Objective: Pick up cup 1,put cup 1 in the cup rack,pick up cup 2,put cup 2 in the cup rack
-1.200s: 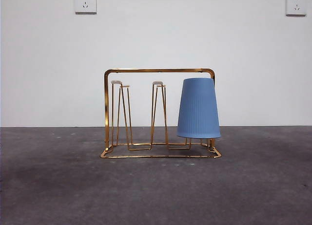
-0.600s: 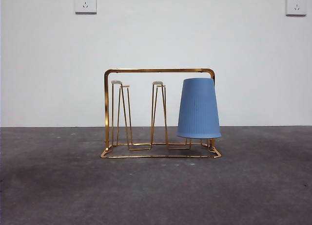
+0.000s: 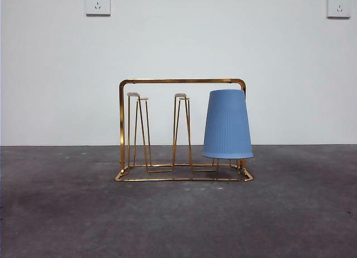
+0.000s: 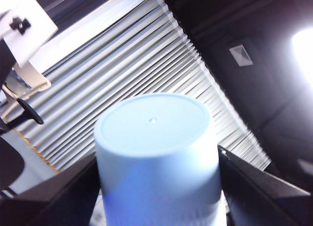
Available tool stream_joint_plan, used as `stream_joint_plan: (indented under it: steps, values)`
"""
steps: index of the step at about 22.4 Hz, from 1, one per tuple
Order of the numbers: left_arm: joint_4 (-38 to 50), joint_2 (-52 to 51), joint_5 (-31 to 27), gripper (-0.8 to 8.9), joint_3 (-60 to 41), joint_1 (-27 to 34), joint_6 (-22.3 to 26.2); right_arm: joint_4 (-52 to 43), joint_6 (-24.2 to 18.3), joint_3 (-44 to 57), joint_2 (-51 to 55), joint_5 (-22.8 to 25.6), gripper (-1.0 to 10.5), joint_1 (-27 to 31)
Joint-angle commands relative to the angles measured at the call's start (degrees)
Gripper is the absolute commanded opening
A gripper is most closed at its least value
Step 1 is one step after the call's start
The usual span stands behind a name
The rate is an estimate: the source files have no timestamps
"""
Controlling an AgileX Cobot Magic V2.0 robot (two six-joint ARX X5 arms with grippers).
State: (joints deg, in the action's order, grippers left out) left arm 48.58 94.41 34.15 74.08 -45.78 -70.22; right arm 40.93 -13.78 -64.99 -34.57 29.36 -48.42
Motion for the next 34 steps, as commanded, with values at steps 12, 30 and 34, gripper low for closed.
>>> stream_joint_plan:
  steps: [12,30,34]
  values:
    - [-68.02,-26.51,-55.32,-0.06,-0.57,0.5,67.06,22.1,12.11,-9.09,0.35,1.51,2.2,0.0]
    - [-39.06,-23.43,-54.69,-0.06,-21.88,8.13,67.34,25.14,15.8,-9.09,0.35,1.51,2.2,0.0]
    - [-35.32,-20.04,-52.35,-0.06,-21.88,9.35,67.3,25.18,16.79,-9.09,0.35,1.49,2.2,0.0]
